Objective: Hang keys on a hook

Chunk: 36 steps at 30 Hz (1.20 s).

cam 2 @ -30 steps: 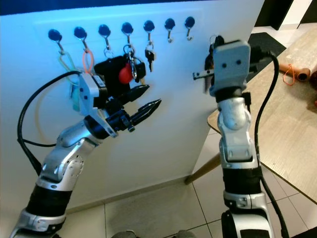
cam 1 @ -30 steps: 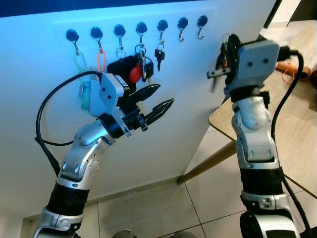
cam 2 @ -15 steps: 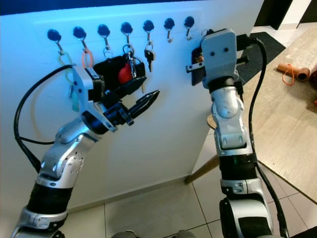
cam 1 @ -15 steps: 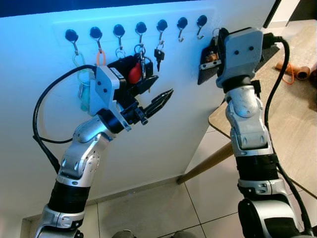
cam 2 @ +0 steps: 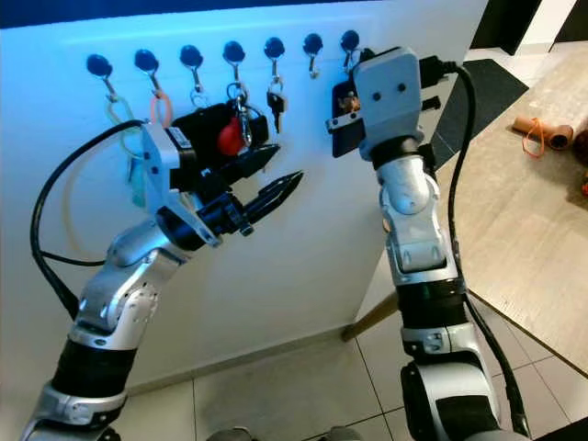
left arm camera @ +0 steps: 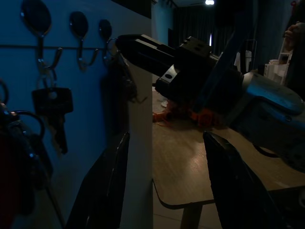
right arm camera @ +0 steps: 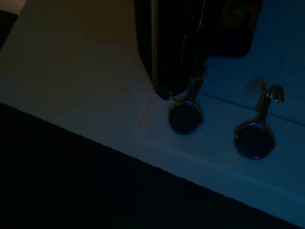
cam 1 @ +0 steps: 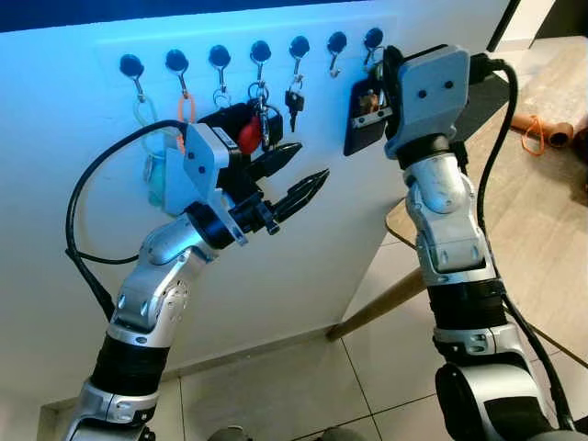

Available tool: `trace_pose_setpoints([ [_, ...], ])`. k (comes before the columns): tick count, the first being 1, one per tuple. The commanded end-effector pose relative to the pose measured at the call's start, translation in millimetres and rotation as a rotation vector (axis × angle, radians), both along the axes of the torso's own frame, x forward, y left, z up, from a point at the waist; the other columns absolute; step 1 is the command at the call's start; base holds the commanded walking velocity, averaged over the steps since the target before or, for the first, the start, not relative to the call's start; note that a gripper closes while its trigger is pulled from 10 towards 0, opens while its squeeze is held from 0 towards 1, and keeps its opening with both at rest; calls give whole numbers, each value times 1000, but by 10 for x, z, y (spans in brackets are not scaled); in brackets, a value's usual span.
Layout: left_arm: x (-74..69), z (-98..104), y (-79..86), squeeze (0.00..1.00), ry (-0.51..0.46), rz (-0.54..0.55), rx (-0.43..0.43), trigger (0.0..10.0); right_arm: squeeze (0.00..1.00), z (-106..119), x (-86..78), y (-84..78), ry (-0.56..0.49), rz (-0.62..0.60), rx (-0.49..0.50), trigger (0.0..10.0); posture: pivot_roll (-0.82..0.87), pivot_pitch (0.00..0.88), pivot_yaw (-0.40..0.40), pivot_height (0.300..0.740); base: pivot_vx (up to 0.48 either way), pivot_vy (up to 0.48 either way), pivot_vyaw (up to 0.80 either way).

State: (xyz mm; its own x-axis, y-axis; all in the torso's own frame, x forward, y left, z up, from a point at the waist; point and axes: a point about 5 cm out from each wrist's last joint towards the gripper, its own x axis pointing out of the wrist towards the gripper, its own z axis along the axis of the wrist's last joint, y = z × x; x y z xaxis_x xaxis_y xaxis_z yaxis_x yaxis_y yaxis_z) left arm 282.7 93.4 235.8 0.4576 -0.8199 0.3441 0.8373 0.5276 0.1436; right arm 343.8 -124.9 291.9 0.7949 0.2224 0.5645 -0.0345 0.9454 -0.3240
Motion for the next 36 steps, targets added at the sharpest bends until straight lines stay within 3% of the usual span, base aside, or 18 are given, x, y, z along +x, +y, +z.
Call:
trace_pose_setpoints([
  [1, -30, 42, -47, 0, -23, -19, 11, 10000, 0, 57, -12, 70, -25, 40, -2, 10000, 9, 74, -26, 740, 0, 0, 0],
  [15, -31, 30, -58, 0, -27, -14, 25, 10000, 0, 34, -63, 184, -23, 79, -3, 10000, 9, 77, -31, 740, 0, 0, 0],
  [25, -17, 25, -59, 0, -27, 1, 31, 10000, 0, -31, -185, 81, -35, 25, 32, 10000, 6, 85, -24, 740, 0, 0, 0],
  [36, -6, 29, -78, 0, -29, -3, 32, 10000, 0, -20, -189, 59, -33, 7, 35, 10000, 4, 90, -22, 740, 0, 0, 0],
])
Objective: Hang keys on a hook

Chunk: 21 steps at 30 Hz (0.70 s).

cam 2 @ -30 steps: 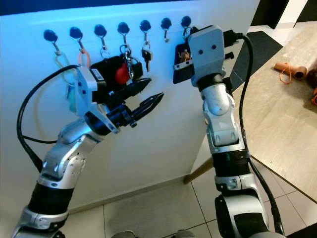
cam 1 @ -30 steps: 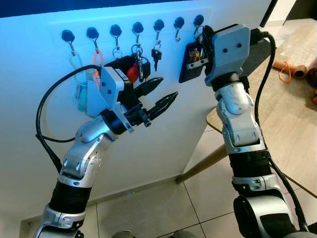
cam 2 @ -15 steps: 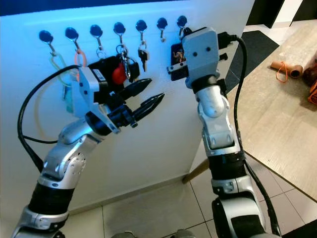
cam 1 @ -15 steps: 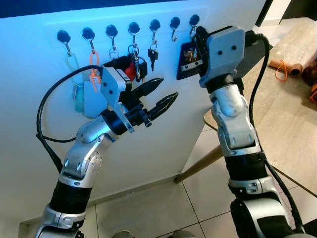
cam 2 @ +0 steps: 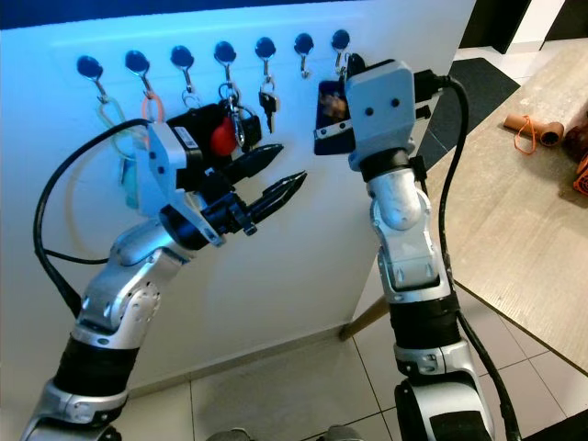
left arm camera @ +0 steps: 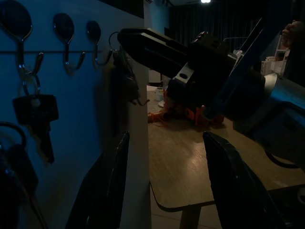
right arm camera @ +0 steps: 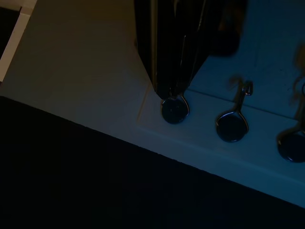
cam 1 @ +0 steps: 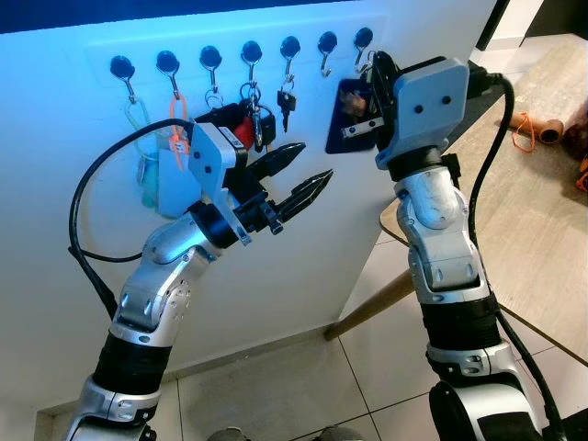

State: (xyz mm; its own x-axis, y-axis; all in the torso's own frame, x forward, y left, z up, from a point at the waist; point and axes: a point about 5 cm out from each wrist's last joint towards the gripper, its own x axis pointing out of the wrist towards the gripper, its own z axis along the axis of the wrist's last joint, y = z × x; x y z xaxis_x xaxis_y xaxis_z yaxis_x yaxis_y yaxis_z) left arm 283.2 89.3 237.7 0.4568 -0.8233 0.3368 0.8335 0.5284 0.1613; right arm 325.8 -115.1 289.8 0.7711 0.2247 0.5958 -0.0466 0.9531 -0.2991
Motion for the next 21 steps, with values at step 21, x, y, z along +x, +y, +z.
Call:
trace_pose_setpoints([
  [21, -20, 2, -32, 0, -17, -4, 30, 10000, 0, -46, 165, -46, 116, -41, -31, 10000, 12, 97, -26, 740, 0, 0, 0],
])
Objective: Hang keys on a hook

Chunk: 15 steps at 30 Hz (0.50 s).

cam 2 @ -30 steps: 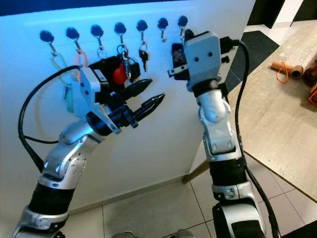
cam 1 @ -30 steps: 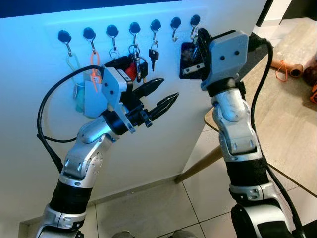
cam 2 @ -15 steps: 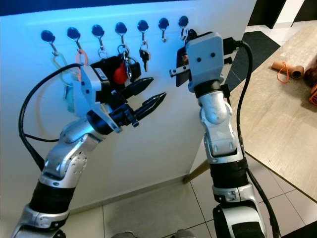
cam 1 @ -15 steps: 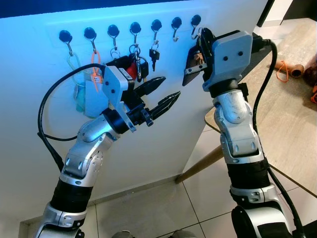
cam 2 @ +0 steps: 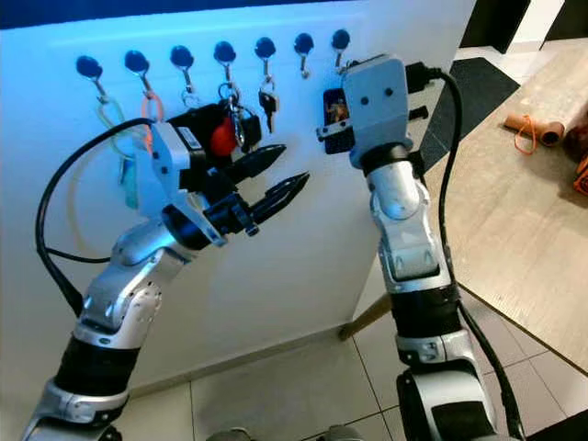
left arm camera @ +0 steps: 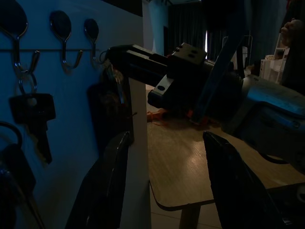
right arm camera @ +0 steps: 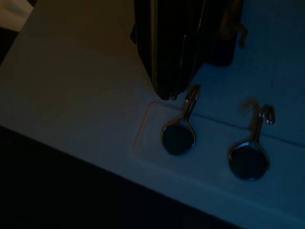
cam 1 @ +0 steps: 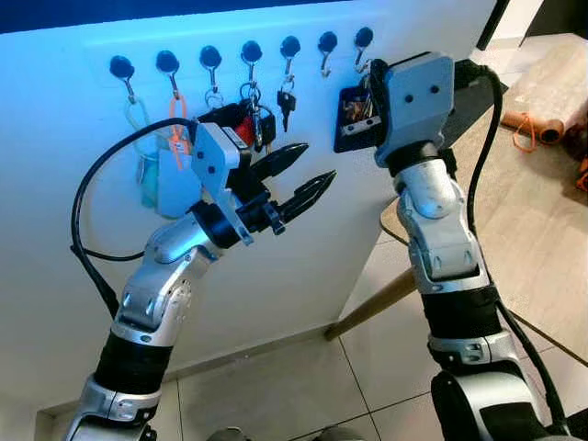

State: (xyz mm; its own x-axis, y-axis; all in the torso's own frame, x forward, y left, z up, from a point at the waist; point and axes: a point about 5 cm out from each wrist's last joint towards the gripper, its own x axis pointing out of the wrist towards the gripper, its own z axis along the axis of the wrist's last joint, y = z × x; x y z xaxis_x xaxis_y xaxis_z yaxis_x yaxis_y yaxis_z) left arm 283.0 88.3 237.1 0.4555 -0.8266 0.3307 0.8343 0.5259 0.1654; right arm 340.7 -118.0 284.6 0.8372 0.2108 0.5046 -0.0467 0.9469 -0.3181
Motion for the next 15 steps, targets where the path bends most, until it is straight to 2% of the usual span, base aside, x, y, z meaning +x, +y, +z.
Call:
trace_pose_setpoints([
  [1, -18, 10, -22, 0, -17, -2, 22, 10000, 0, 7, 17, -16, 10, -6, -5, 10000, 12, 97, -26, 740, 0, 0, 0],
  [11, -19, 29, -15, 0, -25, -1, 18, 10000, 0, 69, -35, 38, -41, 24, 1, 10000, 14, 99, -27, 740, 0, 0, 0],
  [15, -22, 31, -16, 0, -25, -2, 16, 10000, 0, 60, -88, 112, -49, 44, 6, 10000, 14, 101, -30, 740, 0, 0, 0],
])
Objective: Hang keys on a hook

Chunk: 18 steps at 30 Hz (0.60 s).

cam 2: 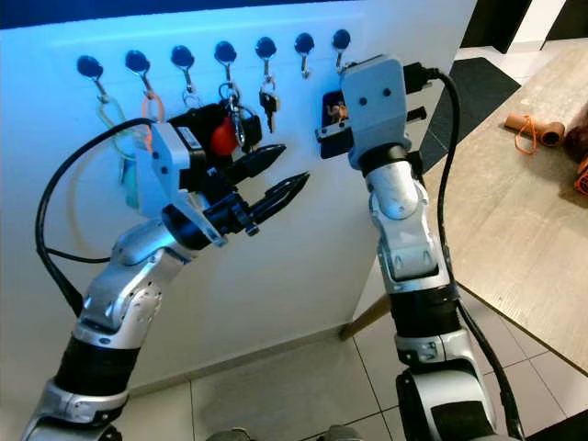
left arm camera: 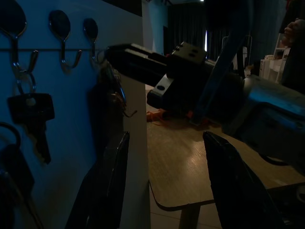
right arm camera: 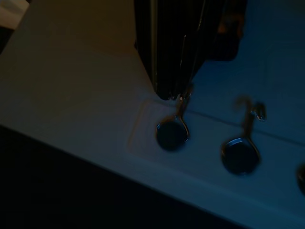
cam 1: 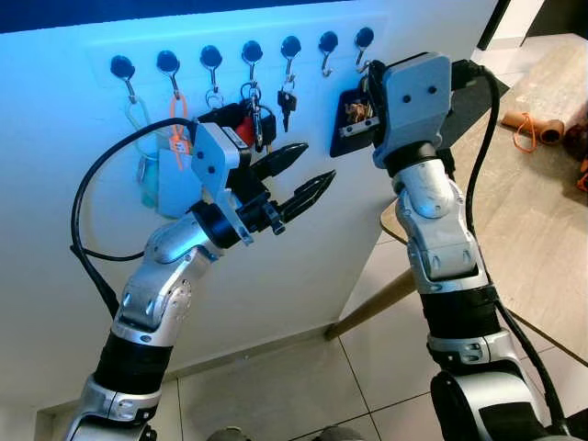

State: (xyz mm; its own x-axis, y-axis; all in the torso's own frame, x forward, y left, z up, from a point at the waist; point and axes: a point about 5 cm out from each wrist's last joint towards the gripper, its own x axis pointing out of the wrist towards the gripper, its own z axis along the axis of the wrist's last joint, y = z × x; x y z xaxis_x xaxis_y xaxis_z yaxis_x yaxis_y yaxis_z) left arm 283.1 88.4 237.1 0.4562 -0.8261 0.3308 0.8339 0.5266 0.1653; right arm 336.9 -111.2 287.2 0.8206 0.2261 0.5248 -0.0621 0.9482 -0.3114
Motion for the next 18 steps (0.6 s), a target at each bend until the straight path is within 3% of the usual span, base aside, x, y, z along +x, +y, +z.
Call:
trace_pose_setpoints([
  [1, -22, 30, -18, 0, -25, -3, 16, 10000, 0, 23, -61, 61, -26, 25, -4, 10000, 14, 101, -30, 740, 0, 0, 0],
  [18, -20, 18, -33, 0, -24, -9, 15, 10000, 0, -54, -13, 109, 24, 41, -33, 10000, 12, 91, -31, 740, 0, 0, 0],
])
